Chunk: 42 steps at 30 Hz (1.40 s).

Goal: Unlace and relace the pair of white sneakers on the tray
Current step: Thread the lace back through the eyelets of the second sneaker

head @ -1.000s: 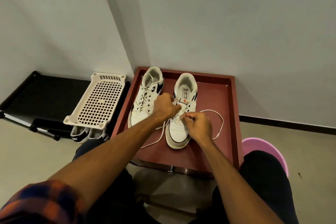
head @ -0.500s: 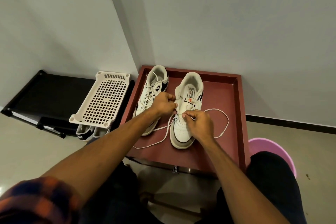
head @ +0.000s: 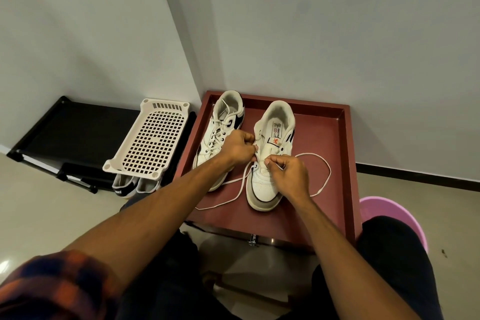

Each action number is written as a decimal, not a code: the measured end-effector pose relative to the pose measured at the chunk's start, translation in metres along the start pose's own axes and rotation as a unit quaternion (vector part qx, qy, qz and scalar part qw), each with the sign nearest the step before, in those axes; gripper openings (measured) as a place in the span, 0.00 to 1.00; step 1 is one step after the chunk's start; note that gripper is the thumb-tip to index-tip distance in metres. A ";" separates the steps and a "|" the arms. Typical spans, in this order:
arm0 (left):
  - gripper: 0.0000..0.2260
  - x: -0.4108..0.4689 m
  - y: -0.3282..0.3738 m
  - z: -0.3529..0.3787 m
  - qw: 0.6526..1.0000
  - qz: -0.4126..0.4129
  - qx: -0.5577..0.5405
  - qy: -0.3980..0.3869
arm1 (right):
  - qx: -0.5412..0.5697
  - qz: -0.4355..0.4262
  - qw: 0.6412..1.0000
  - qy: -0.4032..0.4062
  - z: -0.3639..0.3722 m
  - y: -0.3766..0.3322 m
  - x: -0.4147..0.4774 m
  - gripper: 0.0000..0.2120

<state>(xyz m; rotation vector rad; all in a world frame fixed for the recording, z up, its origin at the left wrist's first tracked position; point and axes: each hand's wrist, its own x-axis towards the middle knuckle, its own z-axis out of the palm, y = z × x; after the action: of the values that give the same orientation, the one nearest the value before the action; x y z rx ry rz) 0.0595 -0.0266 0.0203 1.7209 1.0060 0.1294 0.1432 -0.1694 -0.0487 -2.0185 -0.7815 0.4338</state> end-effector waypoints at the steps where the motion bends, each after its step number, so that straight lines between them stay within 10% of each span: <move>1: 0.10 0.000 0.000 0.000 1.000 0.000 0.003 0.001 | 0.010 0.005 1.000 -0.002 0.000 0.000 0.000 0.06; 23: 0.05 -0.016 -0.043 0.001 0.994 0.084 0.065 0.021 | -0.028 -0.030 0.996 -0.080 -0.005 -0.005 0.004 0.09; 34: 0.03 -0.018 -0.033 -0.023 0.985 0.123 0.113 -0.042 | -0.359 -0.118 0.926 0.001 -0.021 -0.066 0.039 0.17; 42: 0.03 -0.001 -0.020 -0.113 0.928 0.114 0.310 0.172 | -0.443 -0.171 0.875 -0.089 -0.033 -0.079 0.061 0.12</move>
<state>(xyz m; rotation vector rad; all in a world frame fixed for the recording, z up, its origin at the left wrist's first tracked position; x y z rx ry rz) -0.0133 0.0578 0.0499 2.4593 1.1751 0.2956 0.1785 -0.1180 0.0360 -2.5970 -1.6432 0.0279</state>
